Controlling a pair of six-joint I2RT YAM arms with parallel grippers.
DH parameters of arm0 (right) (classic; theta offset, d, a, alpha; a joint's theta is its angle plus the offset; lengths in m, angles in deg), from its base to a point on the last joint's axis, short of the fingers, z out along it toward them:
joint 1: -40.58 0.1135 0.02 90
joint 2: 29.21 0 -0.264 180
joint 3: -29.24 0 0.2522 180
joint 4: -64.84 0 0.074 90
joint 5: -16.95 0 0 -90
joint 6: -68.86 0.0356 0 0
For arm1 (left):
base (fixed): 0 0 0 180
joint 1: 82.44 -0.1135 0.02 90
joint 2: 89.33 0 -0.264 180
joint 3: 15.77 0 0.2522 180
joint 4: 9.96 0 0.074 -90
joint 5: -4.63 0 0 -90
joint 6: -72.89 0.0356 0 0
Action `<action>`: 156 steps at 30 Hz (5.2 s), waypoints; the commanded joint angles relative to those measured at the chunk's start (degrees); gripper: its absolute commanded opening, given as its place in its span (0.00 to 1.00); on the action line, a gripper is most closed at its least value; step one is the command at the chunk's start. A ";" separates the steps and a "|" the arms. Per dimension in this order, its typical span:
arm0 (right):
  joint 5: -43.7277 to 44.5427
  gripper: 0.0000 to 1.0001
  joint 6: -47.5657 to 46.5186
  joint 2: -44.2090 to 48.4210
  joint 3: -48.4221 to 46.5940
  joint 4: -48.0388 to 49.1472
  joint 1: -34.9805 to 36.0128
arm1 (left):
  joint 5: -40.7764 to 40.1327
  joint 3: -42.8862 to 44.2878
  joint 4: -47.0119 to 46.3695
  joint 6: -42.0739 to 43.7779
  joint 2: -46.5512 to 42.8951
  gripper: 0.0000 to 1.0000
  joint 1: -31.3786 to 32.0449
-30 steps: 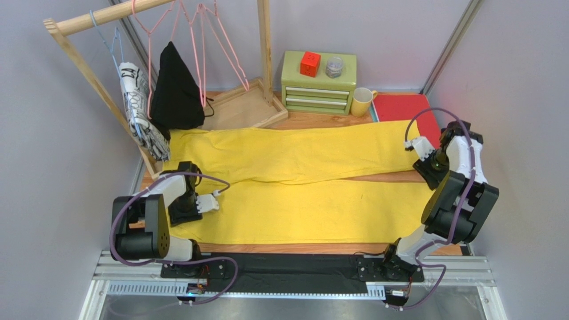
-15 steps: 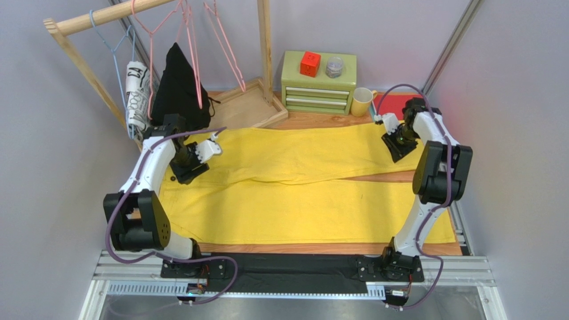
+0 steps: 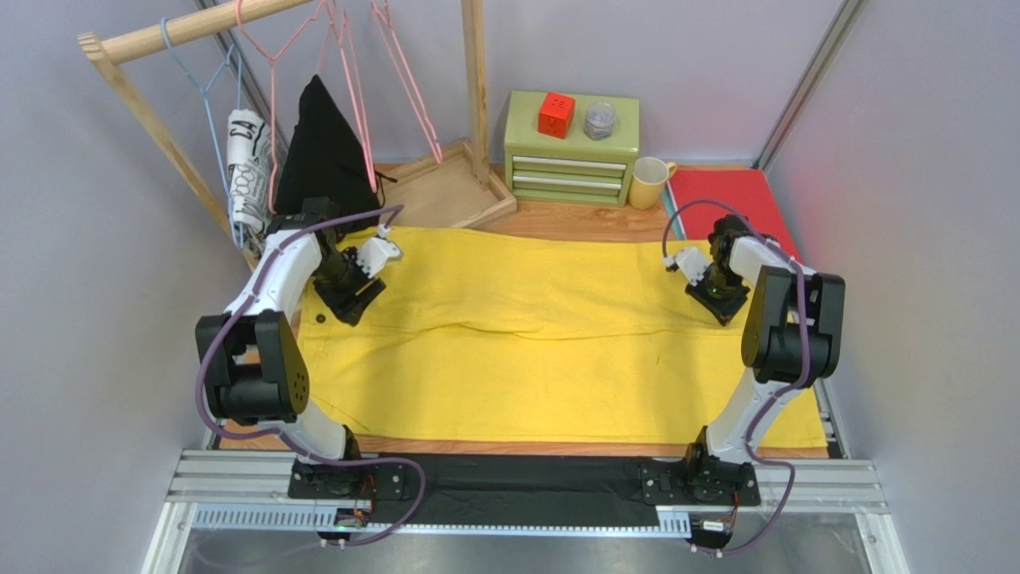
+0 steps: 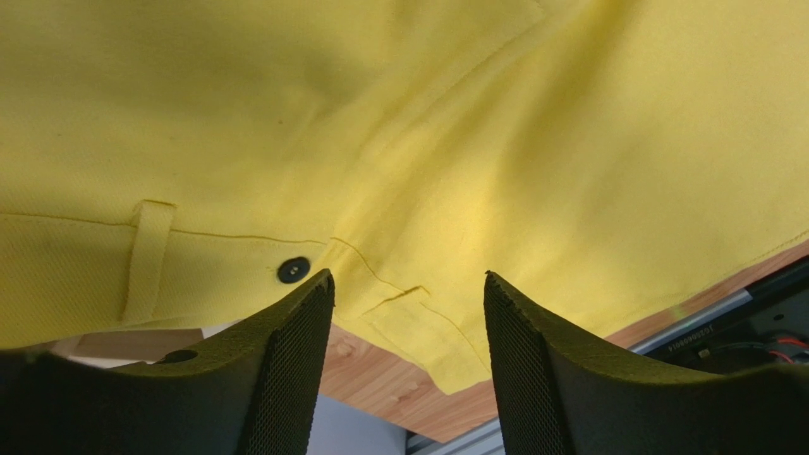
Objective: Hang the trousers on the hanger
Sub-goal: Fold the trousers
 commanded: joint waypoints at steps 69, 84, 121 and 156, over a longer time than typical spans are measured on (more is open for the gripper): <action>-1.53 0.00 -20.05 -25.74 -48.53 -25.59 -9.10 | -2.20 47.26 4.60 40.03 37.81 0.76 5.88; -6.09 0.00 -20.40 -14.77 -44.93 -26.56 -9.89 | 2.90 39.56 10.23 41.09 24.92 0.00 5.88; -10.14 0.00 -59.25 35.17 14.92 -28.85 -42.93 | -3.77 -28.99 14.55 39.15 -35.57 0.00 -1.06; -2.85 0.00 -35.55 20.42 17.61 -7.92 -32.31 | -10.37 -19.21 -5.50 20.80 0.36 0.00 -1.59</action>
